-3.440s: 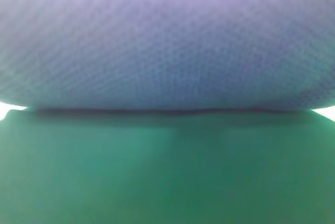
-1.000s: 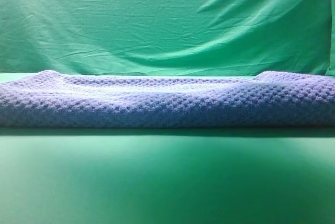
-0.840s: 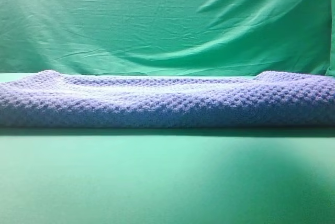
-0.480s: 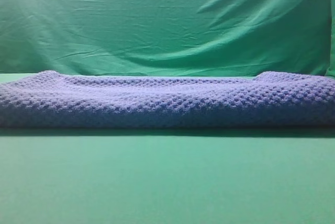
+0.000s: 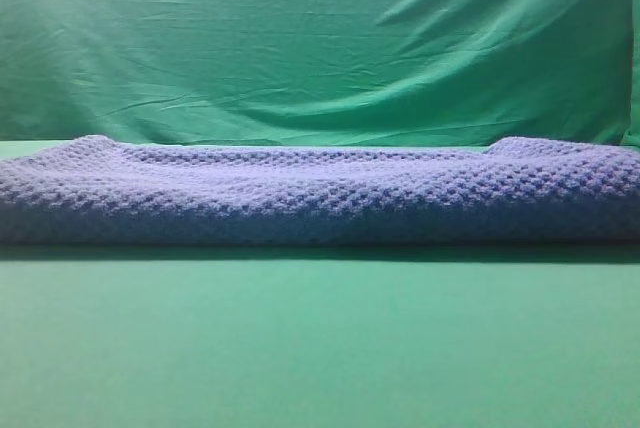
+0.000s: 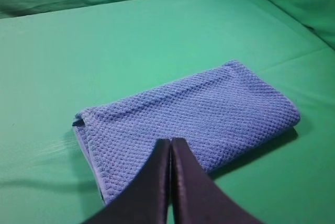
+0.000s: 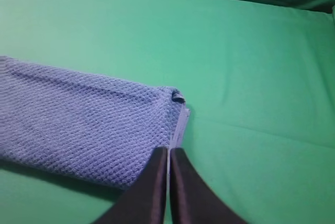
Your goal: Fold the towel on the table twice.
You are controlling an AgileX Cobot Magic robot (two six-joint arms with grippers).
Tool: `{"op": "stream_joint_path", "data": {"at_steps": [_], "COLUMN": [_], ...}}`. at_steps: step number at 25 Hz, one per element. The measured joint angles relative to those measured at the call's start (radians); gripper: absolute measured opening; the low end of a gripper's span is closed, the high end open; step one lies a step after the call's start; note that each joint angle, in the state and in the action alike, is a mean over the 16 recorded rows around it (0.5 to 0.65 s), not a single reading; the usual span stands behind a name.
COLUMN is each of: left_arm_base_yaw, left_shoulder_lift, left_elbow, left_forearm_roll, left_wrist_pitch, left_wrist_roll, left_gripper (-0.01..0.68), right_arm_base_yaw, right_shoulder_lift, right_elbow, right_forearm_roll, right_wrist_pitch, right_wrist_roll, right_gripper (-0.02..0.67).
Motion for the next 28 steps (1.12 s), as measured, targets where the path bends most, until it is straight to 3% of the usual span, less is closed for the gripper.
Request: {"op": "stream_joint_path", "data": {"at_steps": [7, 15, 28], "left_arm_base_yaw": [0.0, 0.0, 0.0], "left_shoulder_lift": [-0.316, -0.604, -0.757], "left_elbow": [0.244, 0.41, 0.508], "left_forearm_roll": [-0.019, 0.0, 0.062], "left_wrist_pitch": [-0.067, -0.089, -0.112], "left_wrist_roll": [0.016, -0.021, -0.112], "left_gripper": [0.0, 0.0, 0.0], "right_arm_base_yaw": [0.0, 0.0, 0.0], "right_shoulder_lift": [-0.258, -0.482, -0.736], "right_elbow": [0.222, 0.355, 0.427], "right_forearm_roll": [0.032, 0.061, 0.118], "right_wrist_pitch": [-0.101, -0.134, -0.108], "right_wrist_roll": [-0.044, -0.067, -0.07], "right_gripper": [0.0, 0.0, 0.0]}}
